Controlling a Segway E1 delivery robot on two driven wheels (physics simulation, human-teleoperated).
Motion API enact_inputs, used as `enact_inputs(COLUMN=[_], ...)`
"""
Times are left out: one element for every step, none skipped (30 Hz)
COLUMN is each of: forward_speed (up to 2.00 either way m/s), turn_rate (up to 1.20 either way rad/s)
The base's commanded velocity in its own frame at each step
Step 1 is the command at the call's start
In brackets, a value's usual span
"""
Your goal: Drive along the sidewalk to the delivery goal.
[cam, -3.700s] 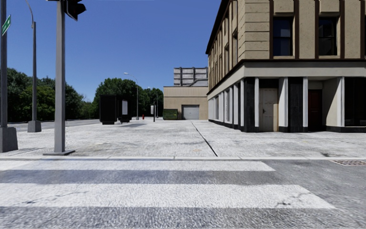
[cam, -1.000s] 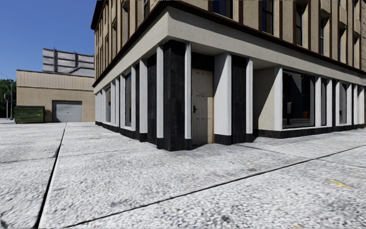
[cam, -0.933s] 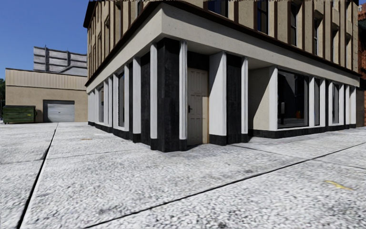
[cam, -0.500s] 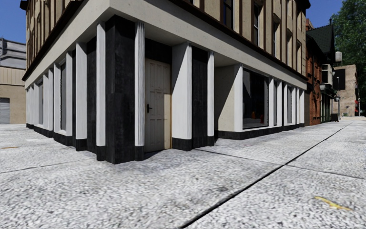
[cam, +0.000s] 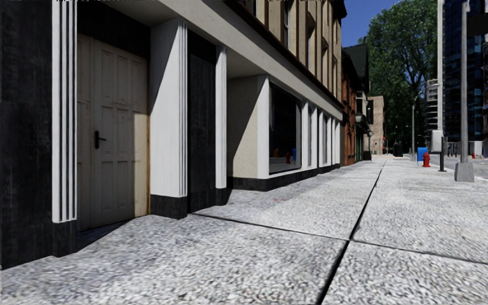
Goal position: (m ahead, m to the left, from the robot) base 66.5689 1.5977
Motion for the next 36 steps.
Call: enact_inputs(forward_speed=[2.0,2.0,2.0,2.0,2.0,2.0,2.0,2.0,2.0,2.0,2.0,2.0,2.0,2.0,2.0,2.0,2.0,2.0,2.0,2.0,2.0,2.0,2.0,2.0,2.0,2.0,2.0,2.0,2.0,2.0,2.0,2.0,2.0,2.0,2.0,2.0], turn_rate=[-0.62,-0.62,-0.62,-0.62,-0.63,-0.63,-0.63,-0.63,-0.63,-0.63,-0.63,-0.63,-0.63,-0.63,-0.63,-0.63,-0.63,-0.63,-0.63,-0.63,-0.63,-0.63,-0.63,-0.63,-0.63,-0.63,-0.63,-0.62,-0.57,-0.57,-0.4,0.0,0.0,0.0,0.0,0.0])
